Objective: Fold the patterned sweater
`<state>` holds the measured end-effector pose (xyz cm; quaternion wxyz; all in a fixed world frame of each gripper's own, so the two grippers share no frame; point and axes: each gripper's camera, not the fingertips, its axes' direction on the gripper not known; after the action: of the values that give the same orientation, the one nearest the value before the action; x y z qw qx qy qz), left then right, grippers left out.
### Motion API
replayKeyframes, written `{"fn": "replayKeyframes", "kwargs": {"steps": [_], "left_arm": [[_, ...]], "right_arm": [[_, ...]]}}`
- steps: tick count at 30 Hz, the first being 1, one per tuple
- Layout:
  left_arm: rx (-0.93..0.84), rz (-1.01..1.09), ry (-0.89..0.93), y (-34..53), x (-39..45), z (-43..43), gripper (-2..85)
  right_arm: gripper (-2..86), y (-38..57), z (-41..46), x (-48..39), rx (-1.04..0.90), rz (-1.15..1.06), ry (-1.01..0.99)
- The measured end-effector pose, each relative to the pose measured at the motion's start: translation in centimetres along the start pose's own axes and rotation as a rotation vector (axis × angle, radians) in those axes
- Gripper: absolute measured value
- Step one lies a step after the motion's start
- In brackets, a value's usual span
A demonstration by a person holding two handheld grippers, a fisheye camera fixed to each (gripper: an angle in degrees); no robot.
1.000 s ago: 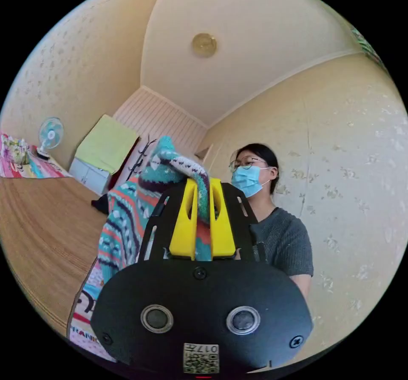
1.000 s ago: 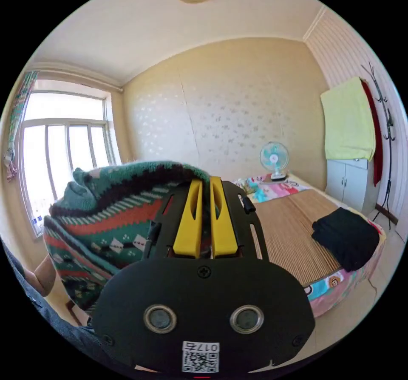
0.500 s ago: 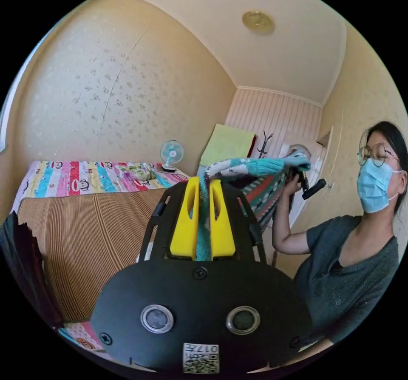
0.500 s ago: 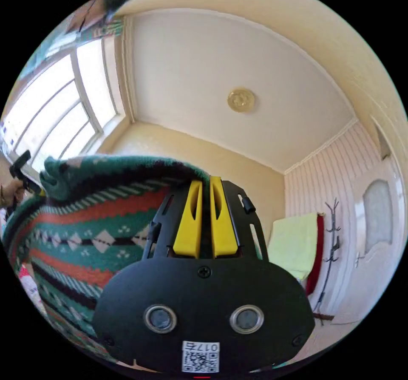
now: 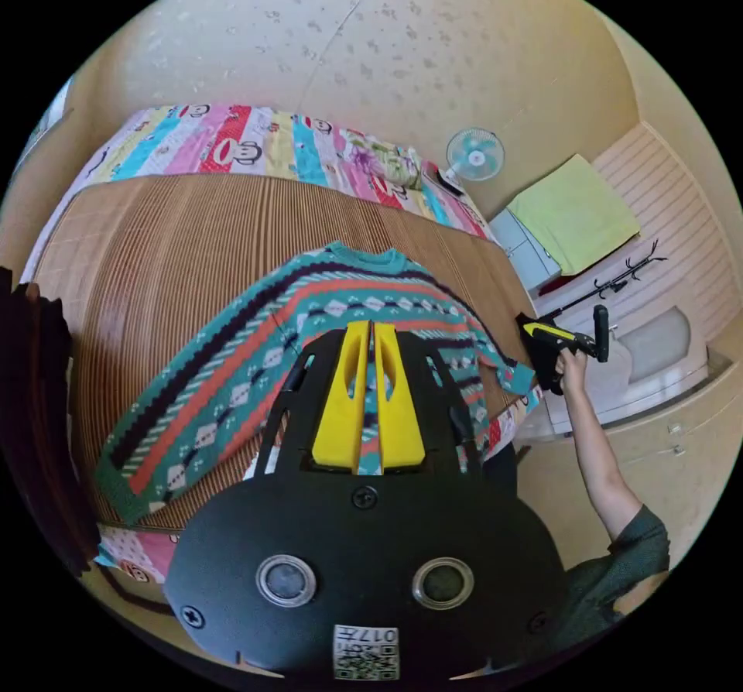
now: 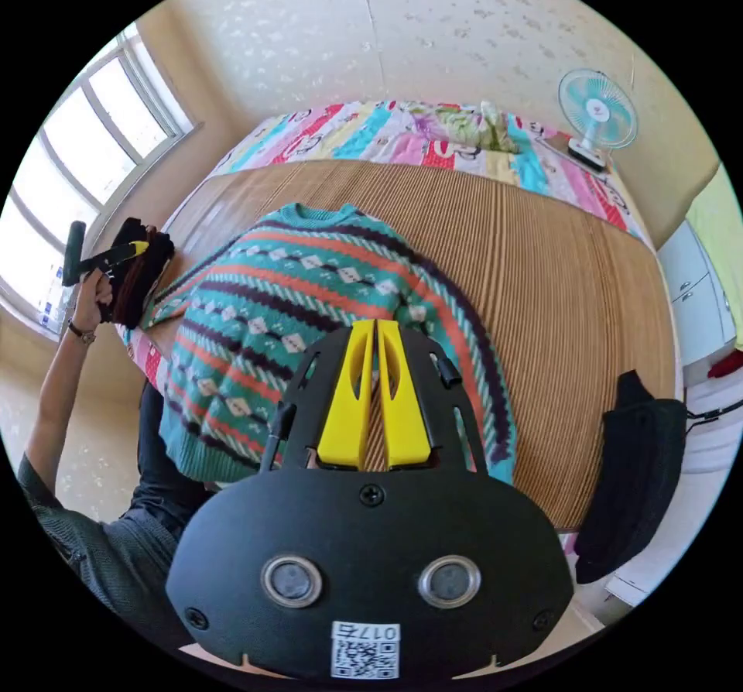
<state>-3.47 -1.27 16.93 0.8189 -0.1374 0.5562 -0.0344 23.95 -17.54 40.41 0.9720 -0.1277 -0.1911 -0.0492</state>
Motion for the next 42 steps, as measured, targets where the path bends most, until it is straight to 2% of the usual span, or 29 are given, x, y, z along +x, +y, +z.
{"fn": "replayKeyframes", "kwargs": {"steps": [3, 5, 6, 7, 11, 14, 17, 19, 21, 22, 25, 27, 30, 34, 36, 38, 42], "left_arm": [[-0.177, -0.023, 0.024, 2.8, -0.8, 6.7, -0.9], [-0.260, -0.046, -0.008, 5.0, -1.4, 9.4, -0.9], [-0.127, -0.027, 0.022, 6.7, -1.4, 8.2, -1.0], [-0.050, -0.066, 0.043, 8.3, -1.8, 6.5, -1.0], [0.008, -0.180, 0.079, 12.3, -2.4, 1.7, -1.0], [0.030, -0.275, 0.138, 14.8, -3.0, -1.4, -0.9], [0.182, -0.441, 0.218, 16.0, -6.0, -6.1, -0.6], [0.399, -0.572, 0.300, 16.2, -9.9, -10.6, 0.2], [0.482, -0.666, 0.309, 15.2, -13.0, -13.0, 2.5], [0.498, -0.704, 0.285, 13.8, -14.8, -14.3, 4.4], [0.509, -0.832, 0.236, 10.3, -19.0, -16.3, 10.3], [0.522, -0.877, 0.317, 8.3, -21.1, -16.3, 13.0], [0.508, -0.930, 0.390, 4.9, -23.5, -15.6, 11.5], [0.529, -1.018, 0.462, 2.1, -25.3, -14.8, 8.3], [0.587, -0.970, 0.455, 0.8, -25.0, -15.9, 6.6], [0.640, -0.880, 0.401, -1.0, -23.7, -18.0, 4.8], [0.773, -0.622, 0.164, -6.7, -15.0, -23.6, 4.4]], "right_arm": [[0.7, 2.7, 5.7, 0.1, -0.052, 0.008, -0.179], [0.6, 4.7, 8.3, 0.0, -0.093, 0.020, -0.214], [0.6, 6.4, 9.2, -0.1, -0.084, 0.025, -0.185], [0.6, 8.6, 8.7, 0.0, 0.010, 0.029, -0.178], [0.5, 14.1, 6.8, 2.1, 0.044, 0.075, -0.259], [0.4, 17.4, 5.1, 3.0, 0.035, 0.075, -0.181], [0.5, 17.7, 3.4, 4.9, -0.002, 0.167, -0.199], [0.6, 17.9, 1.4, 6.1, 0.137, 0.180, -0.299], [0.5, 18.3, 0.4, 6.8, 0.288, 0.145, -0.445], [0.5, 18.1, 0.4, 7.3, 0.329, 0.140, -0.525], [0.5, 16.5, 1.6, 8.2, 0.316, 0.127, -0.597], [0.5, 15.7, 2.0, 8.8, 0.351, 0.108, -0.632], [0.5, 14.6, 2.5, 9.5, 0.395, 0.058, -0.697], [0.5, 13.3, 5.4, 9.1, 0.183, -0.060, -0.607], [0.5, 13.2, 6.1, 9.6, 0.121, -0.089, -0.648], [0.5, 13.7, 5.6, 10.2, 0.145, -0.097, -0.651], [0.5, 15.1, 4.6, 11.7, 0.201, -0.131, -0.687]]}}
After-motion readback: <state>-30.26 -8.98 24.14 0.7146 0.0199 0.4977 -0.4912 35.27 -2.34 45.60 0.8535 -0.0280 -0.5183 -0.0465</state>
